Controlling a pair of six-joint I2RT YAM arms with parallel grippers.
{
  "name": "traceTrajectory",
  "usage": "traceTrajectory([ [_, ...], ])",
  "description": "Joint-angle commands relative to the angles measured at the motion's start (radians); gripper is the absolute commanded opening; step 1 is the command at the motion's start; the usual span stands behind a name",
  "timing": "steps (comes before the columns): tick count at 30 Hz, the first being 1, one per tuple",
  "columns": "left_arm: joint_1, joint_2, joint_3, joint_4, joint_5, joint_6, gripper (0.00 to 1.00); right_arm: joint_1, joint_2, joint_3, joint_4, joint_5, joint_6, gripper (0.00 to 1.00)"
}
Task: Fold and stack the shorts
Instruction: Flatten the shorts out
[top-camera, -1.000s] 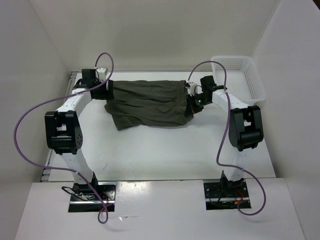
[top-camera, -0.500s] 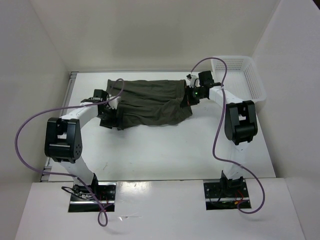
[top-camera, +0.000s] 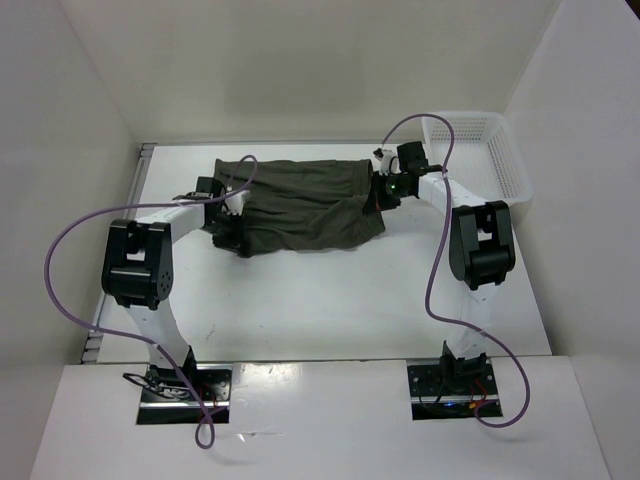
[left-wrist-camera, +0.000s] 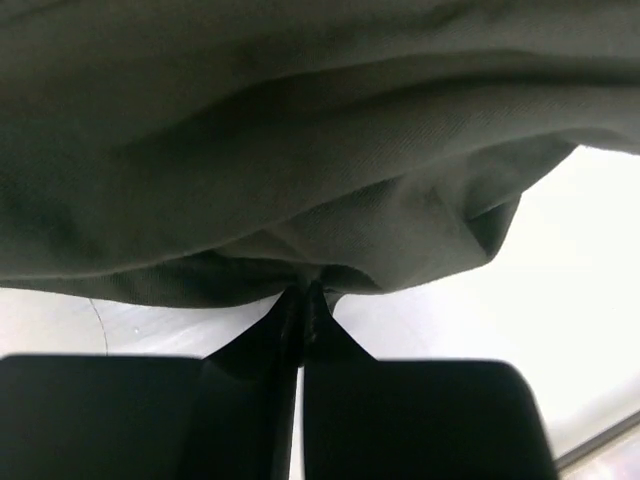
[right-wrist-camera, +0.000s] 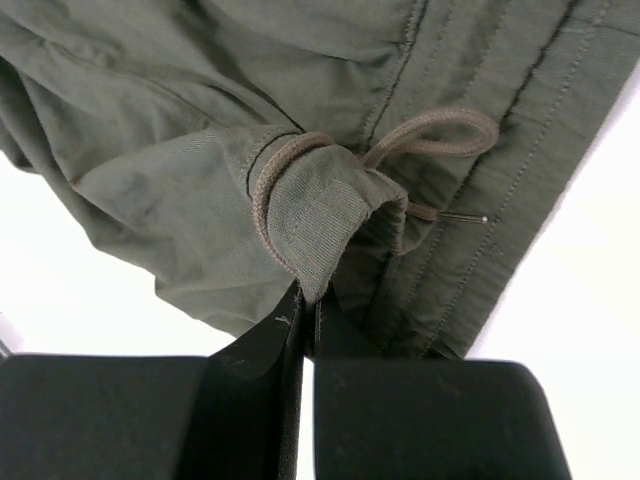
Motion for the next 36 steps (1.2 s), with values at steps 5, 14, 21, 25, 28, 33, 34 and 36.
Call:
traceTrajectory([
  [5, 0.071, -0.126, 0.067, -0.252, -0.088, 0.006, 0.00, -0.008, -0.016, 0.055, 0.010, 0.074, -0.069, 0.00],
  [14, 0.127, -0.186, -0.013, -0.349, -0.112, 0.006, 0.00, -0.017, 0.038, 0.061, 0.027, 0.084, -0.114, 0.44],
  [21, 0.118, -0.205, -0.047, -0.338, -0.101, 0.006, 0.00, -0.017, -0.034, 0.004, -0.121, 0.076, -0.416, 0.57],
  [25, 0.118, -0.205, -0.047, -0.329, -0.101, 0.006, 0.00, -0.008, -0.074, -0.117, -0.125, 0.015, -0.445, 0.57],
  [28, 0.118, -0.196, -0.038, -0.329, -0.101, 0.006, 0.00, 0.001, -0.074, -0.126, -0.114, 0.002, -0.435, 0.57],
  [33, 0.118, -0.196, -0.038, -0.329, -0.110, 0.006, 0.00, 0.001, -0.062, -0.100, -0.193, -0.027, -0.526, 0.69],
  [34, 0.118, -0.196, -0.038, -0.329, -0.110, 0.006, 0.00, -0.012, -0.083, -0.100, -0.212, -0.053, -0.567, 0.71],
  [36, 0.118, -0.196, -0.038, -0.329, -0.119, 0.006, 0.00, -0.021, -0.108, -0.089, -0.275, -0.083, -0.601, 0.78],
])
